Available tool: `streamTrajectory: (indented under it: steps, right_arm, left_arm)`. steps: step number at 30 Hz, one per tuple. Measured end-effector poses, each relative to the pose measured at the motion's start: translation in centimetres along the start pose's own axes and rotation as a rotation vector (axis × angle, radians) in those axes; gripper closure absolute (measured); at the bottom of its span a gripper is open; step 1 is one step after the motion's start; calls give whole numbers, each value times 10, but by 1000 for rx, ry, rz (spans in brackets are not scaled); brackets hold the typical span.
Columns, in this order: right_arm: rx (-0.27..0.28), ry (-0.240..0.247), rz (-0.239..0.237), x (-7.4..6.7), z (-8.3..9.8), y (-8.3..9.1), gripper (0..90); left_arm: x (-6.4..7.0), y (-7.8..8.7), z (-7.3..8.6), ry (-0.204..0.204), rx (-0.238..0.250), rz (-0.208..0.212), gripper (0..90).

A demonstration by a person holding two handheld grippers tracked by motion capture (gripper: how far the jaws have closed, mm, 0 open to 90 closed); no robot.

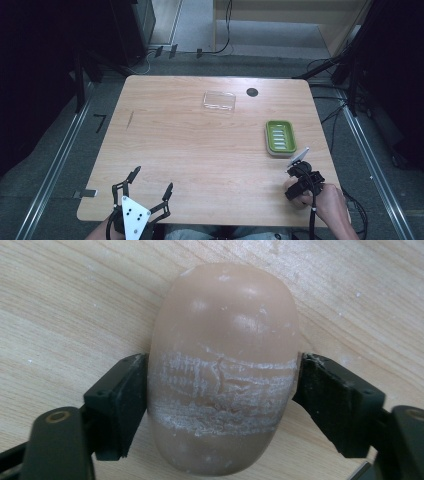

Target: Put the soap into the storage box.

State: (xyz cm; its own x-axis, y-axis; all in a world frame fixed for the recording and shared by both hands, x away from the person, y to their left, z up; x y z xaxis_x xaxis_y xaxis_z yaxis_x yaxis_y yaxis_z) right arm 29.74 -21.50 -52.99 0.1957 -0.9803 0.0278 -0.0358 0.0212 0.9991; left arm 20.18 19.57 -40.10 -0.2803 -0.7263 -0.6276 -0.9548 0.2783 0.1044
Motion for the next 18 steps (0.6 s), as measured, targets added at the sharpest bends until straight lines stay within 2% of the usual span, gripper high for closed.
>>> streamTrajectory:
  steps: [4, 18]
  right_arm:
    - [-9, -1, -11, -1, 0, -1, 299]
    - [-11, -24, -39, 0, 1, -1, 321]
  left_arm:
    - [0, 0, 0, -1, 1, -1, 138]
    - [0, 0, 0, -1, 3, -2, 138]
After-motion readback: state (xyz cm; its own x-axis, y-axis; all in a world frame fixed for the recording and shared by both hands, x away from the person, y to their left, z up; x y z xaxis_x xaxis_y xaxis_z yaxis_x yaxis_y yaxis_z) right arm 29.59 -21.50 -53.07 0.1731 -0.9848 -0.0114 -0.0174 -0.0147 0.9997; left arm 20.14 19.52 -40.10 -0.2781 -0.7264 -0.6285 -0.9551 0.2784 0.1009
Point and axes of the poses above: each handheld gripper's, and its own axes: y roughly backward along the jaws, z roughly out of its underside, x roughly to its right, the point moved 6 cm from there along -y, roughly forward along the jaws, and after that the axes turned 15 degrees about -y, right-handed, at the moved point
